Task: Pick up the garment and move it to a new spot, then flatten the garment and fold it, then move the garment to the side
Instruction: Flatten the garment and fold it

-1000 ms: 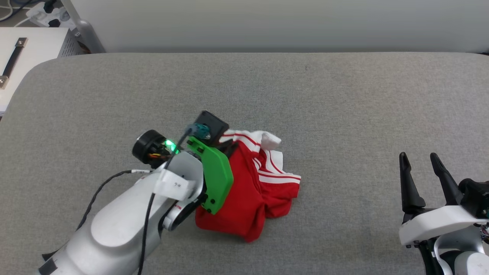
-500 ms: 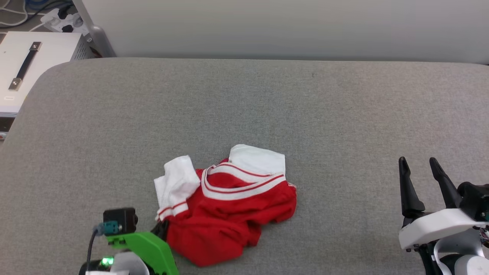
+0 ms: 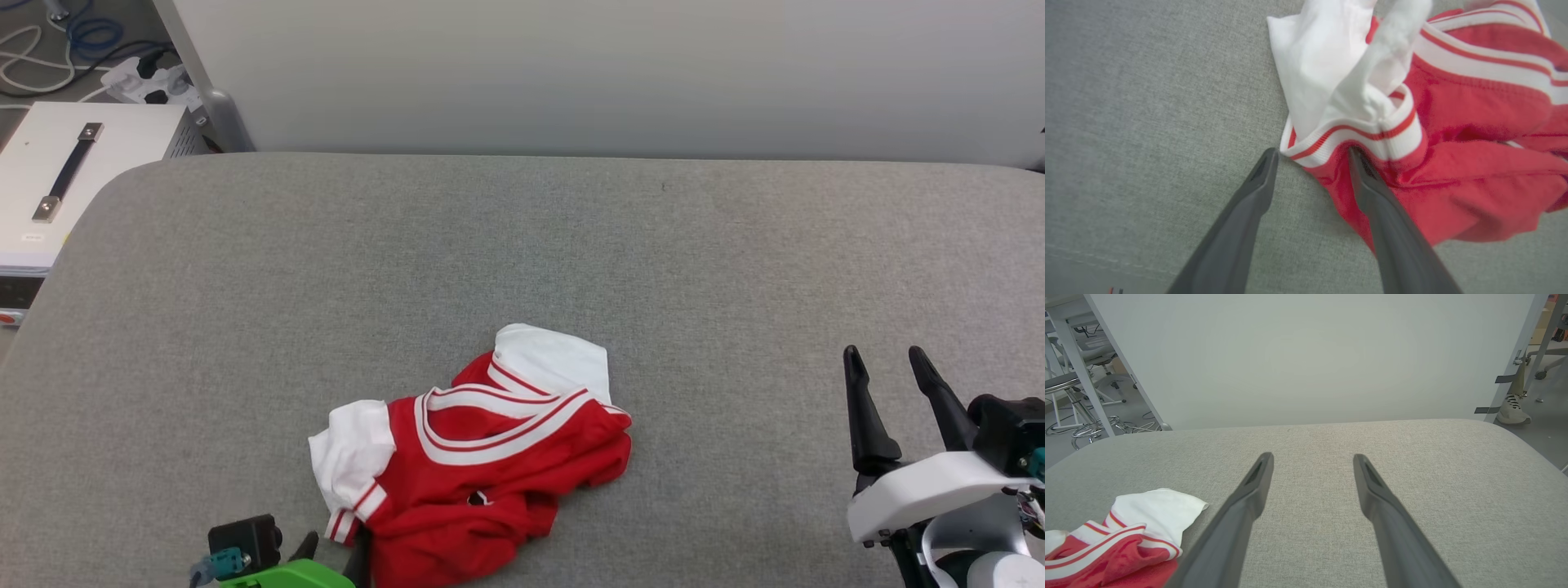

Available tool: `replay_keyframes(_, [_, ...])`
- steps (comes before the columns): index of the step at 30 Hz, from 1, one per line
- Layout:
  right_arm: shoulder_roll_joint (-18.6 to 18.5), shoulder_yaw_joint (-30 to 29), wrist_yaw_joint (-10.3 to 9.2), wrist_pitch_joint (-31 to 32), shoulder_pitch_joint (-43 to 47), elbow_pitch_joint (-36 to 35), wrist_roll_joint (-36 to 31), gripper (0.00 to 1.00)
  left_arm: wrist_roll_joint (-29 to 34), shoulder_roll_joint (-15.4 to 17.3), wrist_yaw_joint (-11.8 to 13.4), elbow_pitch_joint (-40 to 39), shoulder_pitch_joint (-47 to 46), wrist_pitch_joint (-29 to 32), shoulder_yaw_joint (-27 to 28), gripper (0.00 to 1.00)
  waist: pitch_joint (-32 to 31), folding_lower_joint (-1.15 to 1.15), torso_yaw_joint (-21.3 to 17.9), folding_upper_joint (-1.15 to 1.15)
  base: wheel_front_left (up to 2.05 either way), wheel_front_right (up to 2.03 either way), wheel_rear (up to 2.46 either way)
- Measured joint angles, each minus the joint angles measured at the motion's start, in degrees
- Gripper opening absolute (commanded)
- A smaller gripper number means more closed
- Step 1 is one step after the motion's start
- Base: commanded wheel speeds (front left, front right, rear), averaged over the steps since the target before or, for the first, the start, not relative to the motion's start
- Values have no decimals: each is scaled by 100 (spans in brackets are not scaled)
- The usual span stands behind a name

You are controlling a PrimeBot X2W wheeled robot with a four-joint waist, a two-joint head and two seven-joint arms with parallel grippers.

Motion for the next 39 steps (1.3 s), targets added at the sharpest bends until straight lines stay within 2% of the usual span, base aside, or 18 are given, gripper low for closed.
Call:
replay_keyframes(3, [1,-1,0,47,54,-12,-2,100,299,47,54,-172,-59,-466,92,100,-68,0,-2,0,0,0,0])
replay_keyframes(8, [0,-10,0,53,76,-15,-12,100,869,243,303,-680,-220,-799,186,100,-164,0,8,0,0,0,0])
replay_keyframes(15, [0,-4,0,105,78,8,-26,100,1751,492,721,-1440,-333,-914,359,100,-187,0,53,0,0,0,0])
replay_keyframes(21, [-24,181,0,352,-9,227,60,100,2036,504,910,-1959,-335,-943,388,100,-122,0,100,0,0,0,0])
replay_keyframes(29, [-611,948,-1,1388,-1032,1209,815,100,2129,401,947,-2107,-456,-938,243,100,156,0,227,0,0,0,0])
replay_keyframes(39, [-1184,2527,0,2717,-2687,2196,1659,100,2235,-46,716,-1911,-1040,-940,141,100,636,0,692,0,0,0,0])
